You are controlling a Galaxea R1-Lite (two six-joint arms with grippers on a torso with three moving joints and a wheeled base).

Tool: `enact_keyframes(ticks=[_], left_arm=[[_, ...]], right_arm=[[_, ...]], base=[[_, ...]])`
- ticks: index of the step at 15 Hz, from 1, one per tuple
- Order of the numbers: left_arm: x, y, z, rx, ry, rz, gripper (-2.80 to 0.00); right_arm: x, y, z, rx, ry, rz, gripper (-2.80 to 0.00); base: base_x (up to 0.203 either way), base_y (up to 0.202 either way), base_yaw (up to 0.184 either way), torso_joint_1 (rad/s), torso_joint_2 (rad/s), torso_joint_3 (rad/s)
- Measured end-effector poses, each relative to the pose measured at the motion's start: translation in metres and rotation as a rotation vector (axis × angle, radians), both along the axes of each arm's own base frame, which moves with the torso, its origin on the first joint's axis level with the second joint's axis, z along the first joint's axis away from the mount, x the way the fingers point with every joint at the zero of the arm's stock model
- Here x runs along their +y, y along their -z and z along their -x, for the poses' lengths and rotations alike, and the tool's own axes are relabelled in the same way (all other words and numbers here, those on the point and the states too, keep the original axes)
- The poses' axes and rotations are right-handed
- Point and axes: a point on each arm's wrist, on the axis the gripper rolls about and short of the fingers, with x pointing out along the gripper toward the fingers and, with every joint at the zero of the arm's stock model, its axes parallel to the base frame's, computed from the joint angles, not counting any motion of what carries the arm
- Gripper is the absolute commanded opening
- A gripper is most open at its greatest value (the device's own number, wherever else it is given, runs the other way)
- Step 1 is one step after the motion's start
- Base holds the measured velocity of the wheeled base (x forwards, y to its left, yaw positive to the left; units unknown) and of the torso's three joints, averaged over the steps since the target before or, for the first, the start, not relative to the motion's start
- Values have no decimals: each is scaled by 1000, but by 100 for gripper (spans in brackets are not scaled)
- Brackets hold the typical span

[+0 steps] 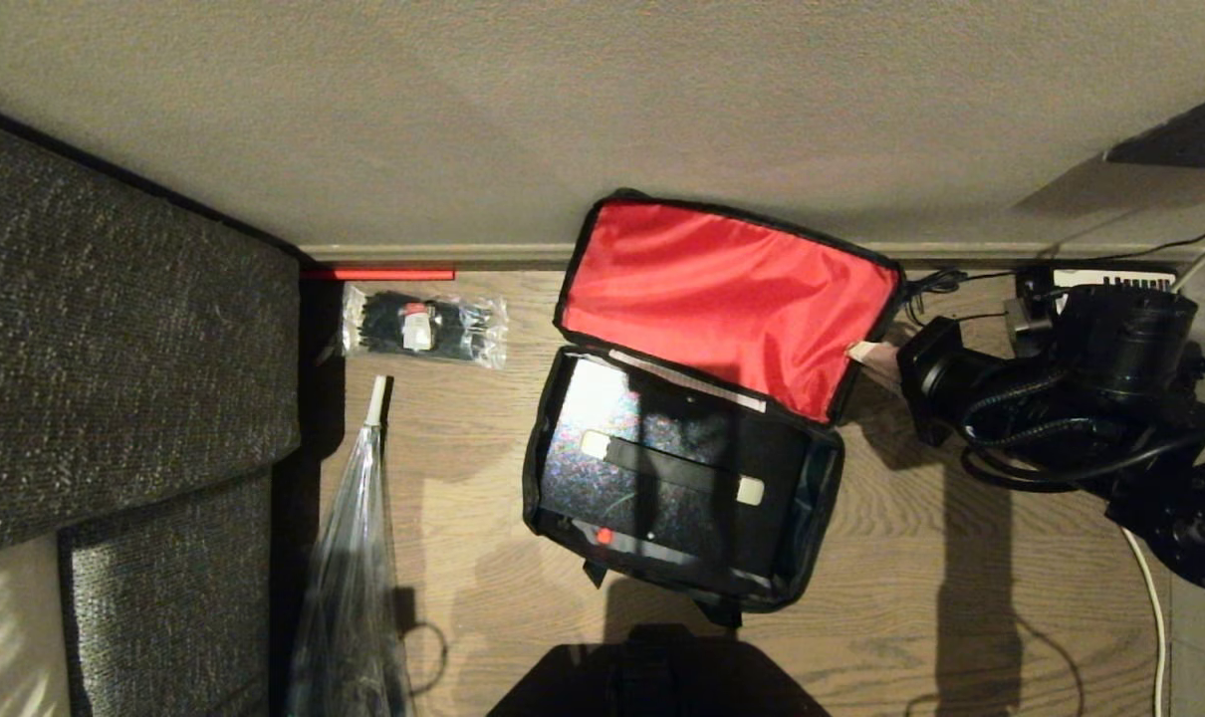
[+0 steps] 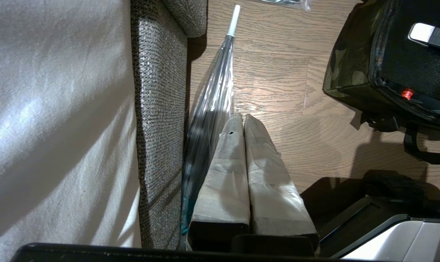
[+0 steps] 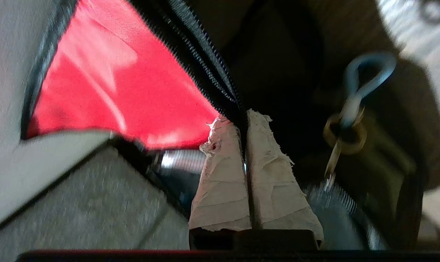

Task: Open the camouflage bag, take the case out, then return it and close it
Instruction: Close the top of the storage box

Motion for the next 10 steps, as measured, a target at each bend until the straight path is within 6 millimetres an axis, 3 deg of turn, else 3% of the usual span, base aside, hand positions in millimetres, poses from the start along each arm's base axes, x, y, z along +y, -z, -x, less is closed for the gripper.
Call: enact_keyframes(ticks=[10], left_arm=[[0, 0, 0, 0, 0, 0, -280]], right_arm=[[13, 7, 36, 97, -86, 30, -280]], base=[[0, 0, 0, 0, 0, 0]])
